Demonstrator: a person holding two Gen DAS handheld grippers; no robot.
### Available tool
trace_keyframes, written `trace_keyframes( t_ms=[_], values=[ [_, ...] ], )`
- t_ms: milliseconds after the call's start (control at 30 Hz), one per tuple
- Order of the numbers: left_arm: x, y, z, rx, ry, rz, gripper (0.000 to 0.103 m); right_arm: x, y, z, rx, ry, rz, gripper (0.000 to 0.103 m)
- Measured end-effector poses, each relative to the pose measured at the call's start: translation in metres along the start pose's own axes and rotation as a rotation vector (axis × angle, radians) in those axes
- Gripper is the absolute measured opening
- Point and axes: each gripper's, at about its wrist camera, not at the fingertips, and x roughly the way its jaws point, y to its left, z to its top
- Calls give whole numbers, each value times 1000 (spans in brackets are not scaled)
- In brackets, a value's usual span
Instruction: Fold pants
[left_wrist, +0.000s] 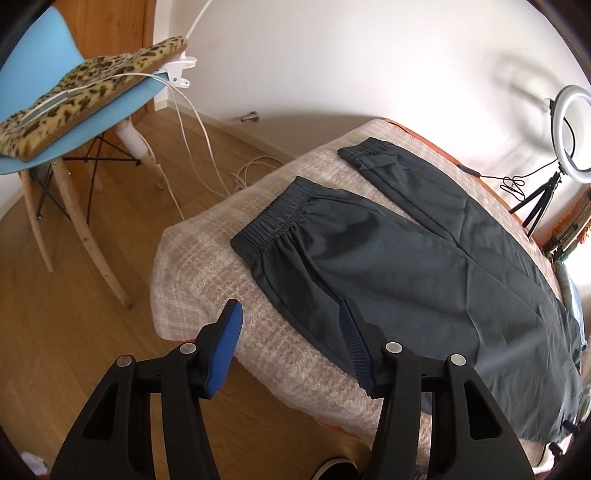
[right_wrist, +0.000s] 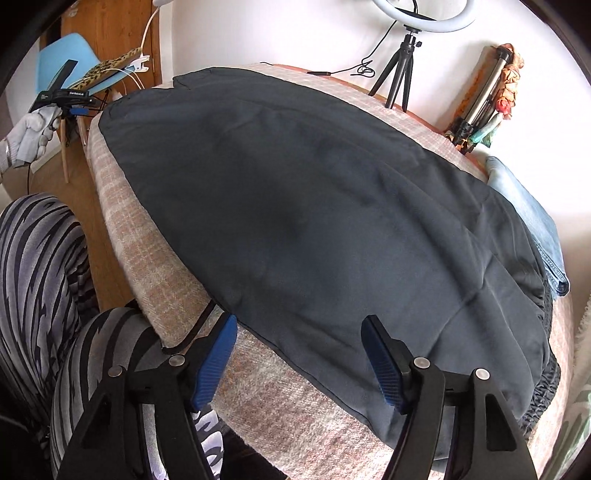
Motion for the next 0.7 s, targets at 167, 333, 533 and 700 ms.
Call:
trace_keyframes(
  t_ms=[167, 333, 533, 700],
  values=[
    [24, 11, 11, -28, 28, 15, 53, 10, 4, 5, -32, 20, 11, 71],
    [39, 13, 17, -39, 40, 22, 53, 15, 2, 11, -34, 26, 16, 71],
    [46, 6, 22, -24, 20, 58, 42, 14, 8, 13, -58, 29, 7, 61],
    [46, 4, 24, -25, -2, 57, 16, 12, 17, 19, -100, 19, -30, 32]
  ],
)
